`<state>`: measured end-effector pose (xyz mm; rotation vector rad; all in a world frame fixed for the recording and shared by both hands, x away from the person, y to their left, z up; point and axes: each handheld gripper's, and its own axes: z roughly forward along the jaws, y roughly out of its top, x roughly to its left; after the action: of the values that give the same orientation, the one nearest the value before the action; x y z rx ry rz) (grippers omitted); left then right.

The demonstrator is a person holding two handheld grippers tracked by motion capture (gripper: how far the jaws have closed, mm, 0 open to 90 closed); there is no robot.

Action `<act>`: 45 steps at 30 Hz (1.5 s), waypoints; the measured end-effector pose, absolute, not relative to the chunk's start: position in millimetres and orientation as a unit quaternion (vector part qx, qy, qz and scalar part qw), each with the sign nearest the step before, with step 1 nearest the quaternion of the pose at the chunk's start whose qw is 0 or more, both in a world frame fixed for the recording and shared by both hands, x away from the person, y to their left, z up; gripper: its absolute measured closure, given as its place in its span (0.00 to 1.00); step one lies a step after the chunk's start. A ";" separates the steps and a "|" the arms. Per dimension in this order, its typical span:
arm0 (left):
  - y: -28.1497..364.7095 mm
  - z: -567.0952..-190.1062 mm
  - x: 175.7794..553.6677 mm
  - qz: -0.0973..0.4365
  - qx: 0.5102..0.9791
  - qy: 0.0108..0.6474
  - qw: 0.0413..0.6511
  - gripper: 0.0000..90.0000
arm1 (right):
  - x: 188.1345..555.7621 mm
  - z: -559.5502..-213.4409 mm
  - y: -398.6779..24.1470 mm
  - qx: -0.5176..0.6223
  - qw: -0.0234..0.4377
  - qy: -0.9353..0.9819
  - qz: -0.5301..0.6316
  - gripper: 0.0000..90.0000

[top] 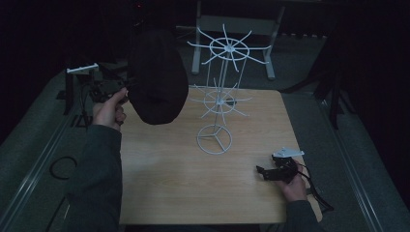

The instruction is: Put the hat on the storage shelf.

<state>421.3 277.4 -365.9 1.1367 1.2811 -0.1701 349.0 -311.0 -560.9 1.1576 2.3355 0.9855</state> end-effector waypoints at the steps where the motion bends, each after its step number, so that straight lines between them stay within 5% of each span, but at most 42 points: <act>1: 277.3 -366.0 421.9 -0.076 0.500 0.565 0.652 0.86 | 349.0 -560.9 -311.0 0.409 0.177 0.825 0.348 0.13; 45: 247.2 -332.9 442.4 -0.093 0.476 0.553 0.677 0.86 | 348.9 -560.9 -310.9 0.409 0.176 0.825 0.348 0.13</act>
<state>442.4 247.2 -332.9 1.0706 1.2422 -0.2098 348.9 -310.9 -560.9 1.1583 2.3350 0.9862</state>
